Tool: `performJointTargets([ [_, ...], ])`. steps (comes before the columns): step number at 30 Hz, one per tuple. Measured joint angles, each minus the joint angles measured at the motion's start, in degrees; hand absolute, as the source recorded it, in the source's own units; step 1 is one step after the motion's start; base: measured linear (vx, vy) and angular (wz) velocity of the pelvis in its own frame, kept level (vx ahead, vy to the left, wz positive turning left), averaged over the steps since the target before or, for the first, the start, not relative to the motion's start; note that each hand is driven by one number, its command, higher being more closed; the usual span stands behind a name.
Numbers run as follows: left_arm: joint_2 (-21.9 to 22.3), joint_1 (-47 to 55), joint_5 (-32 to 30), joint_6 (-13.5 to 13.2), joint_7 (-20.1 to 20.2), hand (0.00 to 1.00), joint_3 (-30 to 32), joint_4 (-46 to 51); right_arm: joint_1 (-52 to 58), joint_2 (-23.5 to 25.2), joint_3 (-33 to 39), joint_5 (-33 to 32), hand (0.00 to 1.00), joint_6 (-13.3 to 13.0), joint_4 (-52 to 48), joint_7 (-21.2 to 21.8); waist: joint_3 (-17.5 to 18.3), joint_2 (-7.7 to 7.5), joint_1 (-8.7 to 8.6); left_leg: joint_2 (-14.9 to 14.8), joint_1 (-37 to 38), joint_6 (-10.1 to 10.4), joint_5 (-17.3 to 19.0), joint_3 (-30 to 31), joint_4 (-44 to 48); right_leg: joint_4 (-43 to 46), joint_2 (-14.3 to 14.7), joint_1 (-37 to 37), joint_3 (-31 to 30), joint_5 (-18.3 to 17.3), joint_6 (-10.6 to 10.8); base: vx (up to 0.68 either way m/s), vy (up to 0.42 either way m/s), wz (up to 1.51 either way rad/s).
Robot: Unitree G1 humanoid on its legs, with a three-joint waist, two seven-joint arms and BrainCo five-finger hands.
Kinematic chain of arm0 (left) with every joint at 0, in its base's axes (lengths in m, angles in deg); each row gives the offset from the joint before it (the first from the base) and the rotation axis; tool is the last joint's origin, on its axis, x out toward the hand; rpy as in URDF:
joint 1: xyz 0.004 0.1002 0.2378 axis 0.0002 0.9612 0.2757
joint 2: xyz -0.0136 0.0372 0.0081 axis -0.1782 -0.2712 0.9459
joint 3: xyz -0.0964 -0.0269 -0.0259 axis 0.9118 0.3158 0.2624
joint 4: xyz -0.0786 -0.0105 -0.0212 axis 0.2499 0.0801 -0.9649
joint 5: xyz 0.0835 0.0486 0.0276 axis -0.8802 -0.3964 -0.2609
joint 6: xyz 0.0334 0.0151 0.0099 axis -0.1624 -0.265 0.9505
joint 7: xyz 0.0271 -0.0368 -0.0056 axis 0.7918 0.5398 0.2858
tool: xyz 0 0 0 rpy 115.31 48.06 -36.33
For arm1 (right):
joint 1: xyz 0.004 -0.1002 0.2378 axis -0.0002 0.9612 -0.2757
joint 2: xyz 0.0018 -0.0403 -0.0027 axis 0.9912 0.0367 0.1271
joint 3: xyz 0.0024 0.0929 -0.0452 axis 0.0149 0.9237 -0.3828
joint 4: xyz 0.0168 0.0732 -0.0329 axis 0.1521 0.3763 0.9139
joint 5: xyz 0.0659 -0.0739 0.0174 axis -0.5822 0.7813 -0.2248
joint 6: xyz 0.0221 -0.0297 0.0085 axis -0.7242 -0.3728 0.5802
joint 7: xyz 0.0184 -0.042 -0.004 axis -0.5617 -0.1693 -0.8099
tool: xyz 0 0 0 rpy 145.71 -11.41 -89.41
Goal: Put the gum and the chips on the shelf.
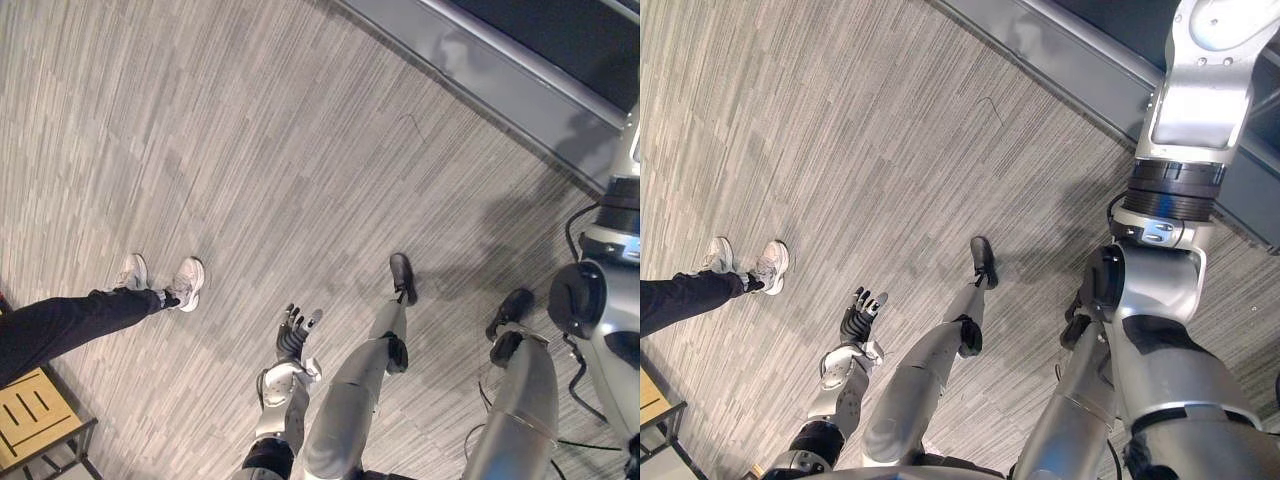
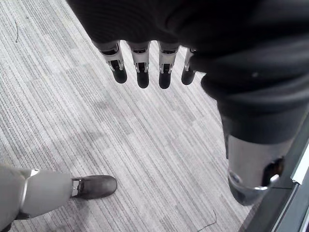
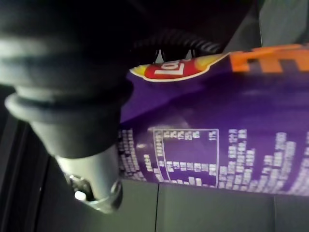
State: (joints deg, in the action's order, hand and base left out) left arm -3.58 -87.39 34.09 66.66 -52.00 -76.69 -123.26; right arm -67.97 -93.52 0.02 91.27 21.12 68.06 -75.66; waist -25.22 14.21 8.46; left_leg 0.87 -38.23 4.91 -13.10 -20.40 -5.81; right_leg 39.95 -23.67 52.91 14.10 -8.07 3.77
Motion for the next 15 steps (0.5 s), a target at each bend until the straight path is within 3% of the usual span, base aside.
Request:
performJointTargets([
  [15,0.44,0.83,0.06,-0.03,0.12,0.0,0.21,0.29,-0.92,-0.02,1.22,-2.75,1.0,0.62,-1.39,-2.73,0.0,-0.02,-0.11,-0.04,0.03,-0.19,0.18,-1.29,-0.01,0.19,0.02,0.56,-0.66,0.0,0.0,0.0,-0.01,-0.01],
])
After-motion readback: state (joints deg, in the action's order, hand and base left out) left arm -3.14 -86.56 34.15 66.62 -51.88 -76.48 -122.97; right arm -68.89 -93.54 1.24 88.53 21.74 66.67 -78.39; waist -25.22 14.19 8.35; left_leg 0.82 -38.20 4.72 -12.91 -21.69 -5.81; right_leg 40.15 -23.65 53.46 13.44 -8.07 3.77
